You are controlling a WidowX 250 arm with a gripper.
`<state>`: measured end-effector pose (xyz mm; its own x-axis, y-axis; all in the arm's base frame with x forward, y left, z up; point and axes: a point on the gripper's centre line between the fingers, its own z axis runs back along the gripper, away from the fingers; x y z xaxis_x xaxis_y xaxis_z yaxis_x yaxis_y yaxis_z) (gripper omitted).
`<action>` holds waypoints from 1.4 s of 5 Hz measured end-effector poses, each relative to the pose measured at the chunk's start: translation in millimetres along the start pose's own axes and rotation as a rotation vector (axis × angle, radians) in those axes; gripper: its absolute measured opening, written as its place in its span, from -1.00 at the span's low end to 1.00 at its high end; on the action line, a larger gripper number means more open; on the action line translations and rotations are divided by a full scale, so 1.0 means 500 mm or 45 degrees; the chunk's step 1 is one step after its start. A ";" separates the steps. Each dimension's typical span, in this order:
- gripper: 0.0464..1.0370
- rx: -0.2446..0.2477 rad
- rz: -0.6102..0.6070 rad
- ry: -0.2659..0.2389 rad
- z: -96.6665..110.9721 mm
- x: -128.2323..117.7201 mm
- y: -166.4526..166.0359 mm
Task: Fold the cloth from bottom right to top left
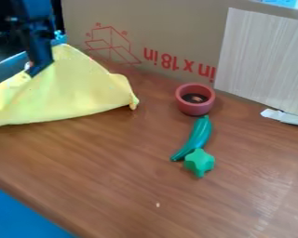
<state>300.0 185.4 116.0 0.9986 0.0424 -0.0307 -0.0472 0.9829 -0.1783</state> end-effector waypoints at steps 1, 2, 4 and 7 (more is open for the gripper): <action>-0.98 0.005 0.056 0.091 0.004 0.037 0.042; -0.98 -0.008 0.105 0.176 -0.009 0.072 0.079; -0.98 0.006 0.156 0.168 -0.002 0.131 0.128; -0.98 0.273 0.027 -0.288 0.019 0.124 0.145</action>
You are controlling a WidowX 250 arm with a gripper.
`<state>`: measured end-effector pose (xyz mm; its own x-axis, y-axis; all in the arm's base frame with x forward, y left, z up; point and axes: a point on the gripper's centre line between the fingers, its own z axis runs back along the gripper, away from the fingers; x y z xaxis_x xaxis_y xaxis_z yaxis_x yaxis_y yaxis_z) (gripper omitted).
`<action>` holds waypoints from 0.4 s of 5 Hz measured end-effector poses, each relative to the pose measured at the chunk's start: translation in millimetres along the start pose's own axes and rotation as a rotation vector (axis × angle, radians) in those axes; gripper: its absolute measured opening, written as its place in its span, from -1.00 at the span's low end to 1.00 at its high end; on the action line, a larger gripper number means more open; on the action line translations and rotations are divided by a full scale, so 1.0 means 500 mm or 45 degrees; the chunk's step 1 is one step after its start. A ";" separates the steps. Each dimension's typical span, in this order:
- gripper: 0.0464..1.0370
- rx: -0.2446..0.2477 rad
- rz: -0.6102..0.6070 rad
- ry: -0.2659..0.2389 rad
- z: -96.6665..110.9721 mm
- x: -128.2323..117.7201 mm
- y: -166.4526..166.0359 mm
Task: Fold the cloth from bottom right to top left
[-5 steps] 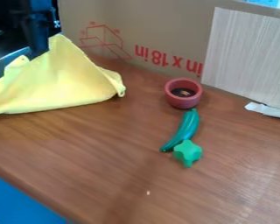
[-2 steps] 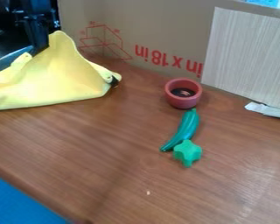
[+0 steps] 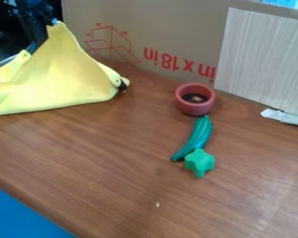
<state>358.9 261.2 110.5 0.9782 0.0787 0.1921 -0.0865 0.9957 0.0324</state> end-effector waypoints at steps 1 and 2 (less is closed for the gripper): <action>-0.98 0.001 -0.020 -0.042 -0.002 0.007 -0.002; -0.98 0.016 -0.023 -0.067 0.012 0.018 0.004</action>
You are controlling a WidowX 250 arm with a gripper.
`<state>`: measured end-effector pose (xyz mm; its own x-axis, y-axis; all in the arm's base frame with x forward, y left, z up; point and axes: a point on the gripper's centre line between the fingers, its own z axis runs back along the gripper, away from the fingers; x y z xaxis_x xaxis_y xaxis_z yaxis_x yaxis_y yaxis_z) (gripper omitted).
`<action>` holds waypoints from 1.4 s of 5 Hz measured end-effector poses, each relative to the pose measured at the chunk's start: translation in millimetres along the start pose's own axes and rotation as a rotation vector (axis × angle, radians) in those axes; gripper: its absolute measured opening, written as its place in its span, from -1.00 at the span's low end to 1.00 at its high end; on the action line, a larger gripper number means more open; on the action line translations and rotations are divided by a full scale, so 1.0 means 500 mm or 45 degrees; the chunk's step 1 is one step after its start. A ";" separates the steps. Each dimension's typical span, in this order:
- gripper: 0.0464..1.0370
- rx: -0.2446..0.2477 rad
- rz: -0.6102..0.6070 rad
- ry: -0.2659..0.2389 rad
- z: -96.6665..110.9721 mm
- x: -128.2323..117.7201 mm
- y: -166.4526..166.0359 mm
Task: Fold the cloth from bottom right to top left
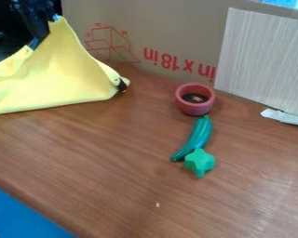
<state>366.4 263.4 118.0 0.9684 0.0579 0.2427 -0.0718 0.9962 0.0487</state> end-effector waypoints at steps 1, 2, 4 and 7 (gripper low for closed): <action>-0.98 0.016 0.006 -0.027 0.014 0.019 0.011; -0.98 0.016 0.028 -0.033 0.015 0.032 0.018; -0.90 0.055 0.038 0.009 -0.035 0.039 0.042; 0.60 0.105 0.075 -0.048 -0.069 0.045 0.053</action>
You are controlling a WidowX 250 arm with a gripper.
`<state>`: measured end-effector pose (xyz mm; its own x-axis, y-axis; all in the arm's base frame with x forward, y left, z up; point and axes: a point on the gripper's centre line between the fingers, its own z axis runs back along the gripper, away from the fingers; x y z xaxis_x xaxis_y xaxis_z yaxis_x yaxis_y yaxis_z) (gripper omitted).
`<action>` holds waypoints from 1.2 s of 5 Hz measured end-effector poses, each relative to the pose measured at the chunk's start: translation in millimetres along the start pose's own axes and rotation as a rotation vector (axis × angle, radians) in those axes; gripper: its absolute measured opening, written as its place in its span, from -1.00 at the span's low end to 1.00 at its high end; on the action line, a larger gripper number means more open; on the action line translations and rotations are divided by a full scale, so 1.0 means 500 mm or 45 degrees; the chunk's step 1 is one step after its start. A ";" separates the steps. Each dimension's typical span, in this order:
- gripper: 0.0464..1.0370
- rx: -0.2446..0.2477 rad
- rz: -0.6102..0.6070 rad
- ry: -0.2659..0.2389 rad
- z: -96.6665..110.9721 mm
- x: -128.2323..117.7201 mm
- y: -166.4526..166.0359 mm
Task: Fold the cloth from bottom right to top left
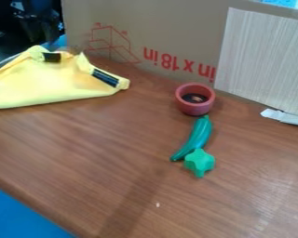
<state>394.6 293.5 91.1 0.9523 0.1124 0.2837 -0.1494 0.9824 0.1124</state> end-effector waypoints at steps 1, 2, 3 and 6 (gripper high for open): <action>0.94 -0.026 0.004 -0.004 0.000 -0.002 -0.007; 0.93 -0.044 -0.010 -0.069 0.046 0.001 -0.021; 0.93 -0.081 -0.039 -0.075 0.098 -0.020 -0.045; 0.93 -0.106 -0.374 0.038 0.160 -0.200 -0.223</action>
